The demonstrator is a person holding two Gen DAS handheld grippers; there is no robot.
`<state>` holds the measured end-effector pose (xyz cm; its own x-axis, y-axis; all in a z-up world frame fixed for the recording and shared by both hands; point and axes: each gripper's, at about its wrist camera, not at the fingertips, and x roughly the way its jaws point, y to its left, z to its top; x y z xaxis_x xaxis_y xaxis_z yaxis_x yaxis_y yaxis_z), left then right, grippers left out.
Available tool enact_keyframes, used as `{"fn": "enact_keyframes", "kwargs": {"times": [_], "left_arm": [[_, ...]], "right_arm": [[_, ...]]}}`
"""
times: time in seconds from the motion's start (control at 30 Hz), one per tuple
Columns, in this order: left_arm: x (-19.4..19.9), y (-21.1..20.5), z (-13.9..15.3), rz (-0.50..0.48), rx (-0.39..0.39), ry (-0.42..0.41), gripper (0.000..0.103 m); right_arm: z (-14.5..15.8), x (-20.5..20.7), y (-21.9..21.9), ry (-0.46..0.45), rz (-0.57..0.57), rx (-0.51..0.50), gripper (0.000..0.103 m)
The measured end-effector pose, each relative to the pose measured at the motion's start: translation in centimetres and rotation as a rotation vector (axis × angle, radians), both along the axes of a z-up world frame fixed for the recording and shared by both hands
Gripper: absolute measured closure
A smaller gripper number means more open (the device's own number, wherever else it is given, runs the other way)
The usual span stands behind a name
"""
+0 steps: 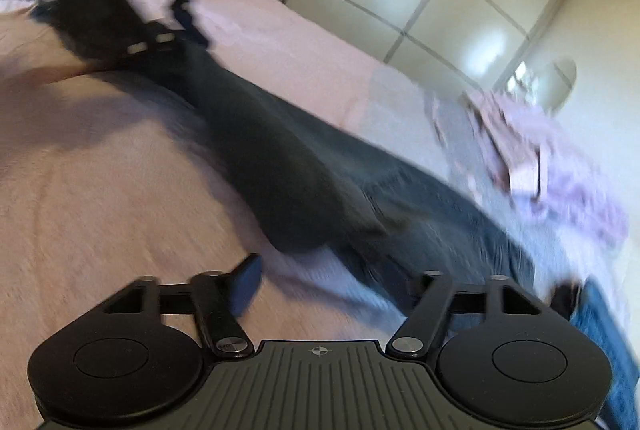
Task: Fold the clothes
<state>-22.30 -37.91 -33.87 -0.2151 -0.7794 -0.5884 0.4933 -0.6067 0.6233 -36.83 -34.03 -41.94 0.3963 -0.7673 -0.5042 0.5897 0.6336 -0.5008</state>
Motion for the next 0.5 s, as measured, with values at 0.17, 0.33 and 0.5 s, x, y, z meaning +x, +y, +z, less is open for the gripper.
{"fn": "enact_keyframes", "kwargs": {"times": [0.17,0.33,0.5], "left_arm": [[1.1,0.5,0.1,0.023,0.052,0.044,0.09],[1.5,1.0,-0.5,0.003,0.035,0.027,0.085],[0.4,2.9,-2.8,-0.074,-0.054,-0.102,0.063]], "right_arm": [[-1.3,3.6,-1.1,0.076,0.045,-0.088,0.015],[-1.7,4.8,-2.6,0.206,0.075,-0.185,0.015],[3.0,2.5,-4.8,0.112,0.04,-0.187,0.015]]}}
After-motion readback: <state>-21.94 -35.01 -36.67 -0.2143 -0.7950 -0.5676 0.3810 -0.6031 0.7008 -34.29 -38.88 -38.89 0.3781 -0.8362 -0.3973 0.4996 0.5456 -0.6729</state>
